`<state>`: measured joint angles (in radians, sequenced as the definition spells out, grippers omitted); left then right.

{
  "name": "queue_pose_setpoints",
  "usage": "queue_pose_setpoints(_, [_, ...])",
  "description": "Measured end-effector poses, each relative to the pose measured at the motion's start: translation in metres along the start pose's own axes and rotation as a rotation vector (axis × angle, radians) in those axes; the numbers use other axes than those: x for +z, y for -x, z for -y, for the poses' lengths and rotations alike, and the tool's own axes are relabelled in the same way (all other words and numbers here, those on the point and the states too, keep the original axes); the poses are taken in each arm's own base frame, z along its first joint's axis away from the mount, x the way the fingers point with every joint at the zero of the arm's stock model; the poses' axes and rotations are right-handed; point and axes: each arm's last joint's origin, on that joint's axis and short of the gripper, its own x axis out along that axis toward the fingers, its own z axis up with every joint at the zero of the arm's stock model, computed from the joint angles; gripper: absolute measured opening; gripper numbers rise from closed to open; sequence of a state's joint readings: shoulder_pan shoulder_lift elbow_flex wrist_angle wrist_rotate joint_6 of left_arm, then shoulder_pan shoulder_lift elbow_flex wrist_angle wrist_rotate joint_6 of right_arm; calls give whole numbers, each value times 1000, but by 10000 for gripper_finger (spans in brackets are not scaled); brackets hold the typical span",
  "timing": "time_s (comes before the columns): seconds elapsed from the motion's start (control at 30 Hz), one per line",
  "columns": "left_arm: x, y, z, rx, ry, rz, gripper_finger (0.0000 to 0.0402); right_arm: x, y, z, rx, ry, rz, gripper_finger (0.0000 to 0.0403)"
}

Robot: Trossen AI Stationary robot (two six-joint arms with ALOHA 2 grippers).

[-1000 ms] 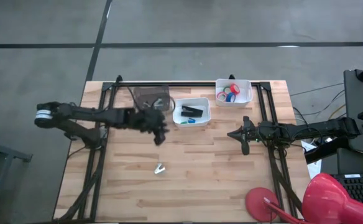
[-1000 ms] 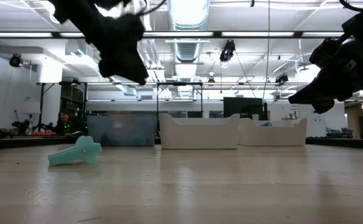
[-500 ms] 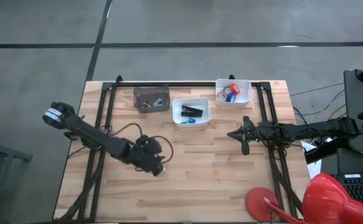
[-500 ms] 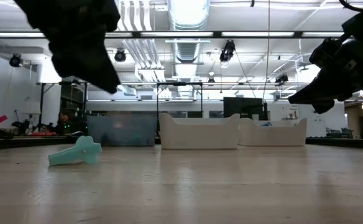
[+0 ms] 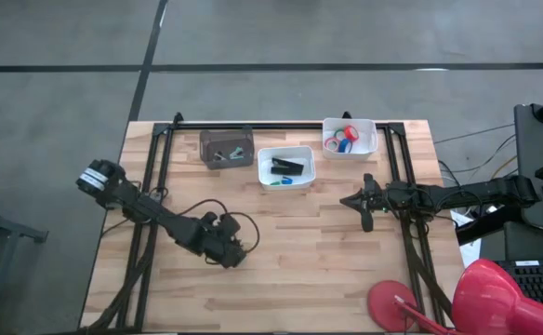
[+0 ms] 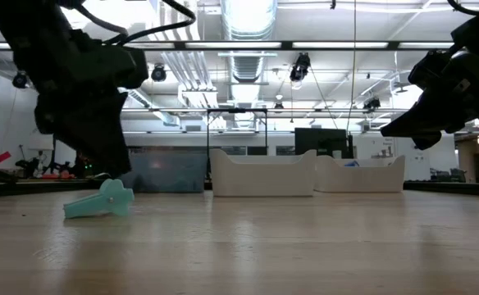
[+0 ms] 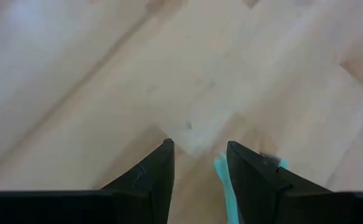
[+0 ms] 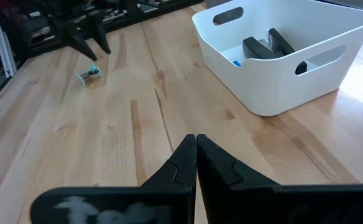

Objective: Pick and place Stapler, Stapler remover, tape
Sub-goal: Put the light blue staple remover into the black bin

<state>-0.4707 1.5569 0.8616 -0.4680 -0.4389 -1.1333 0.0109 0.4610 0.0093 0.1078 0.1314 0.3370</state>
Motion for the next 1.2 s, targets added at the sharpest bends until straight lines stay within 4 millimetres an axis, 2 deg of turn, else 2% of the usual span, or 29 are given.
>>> queue_pose_setpoints(0.27, [-9, 2, 4, -17, 9, -17, 149, 0, 0, 0, 0, 0, 0, 8])
queue_pose_setpoints(0.7, [-15, -11, 7, 1, -15, -38, 143, 0, 0, 0, 0, 0, 0, 8])
queue_pose_setpoints(0.87, [-15, -11, 8, -12, -12, -40, 112, 0, 0, 0, 0, 0, 1, 8])
queue_pose_setpoints(1.13, [-15, -10, 9, -26, -36, -54, 16, 0, 0, 0, 0, 0, 1, 8])
queue_pose_setpoints(1.2, [-15, -10, 9, -28, -42, -54, 9, 0, 0, 0, 0, 0, 1, 8])
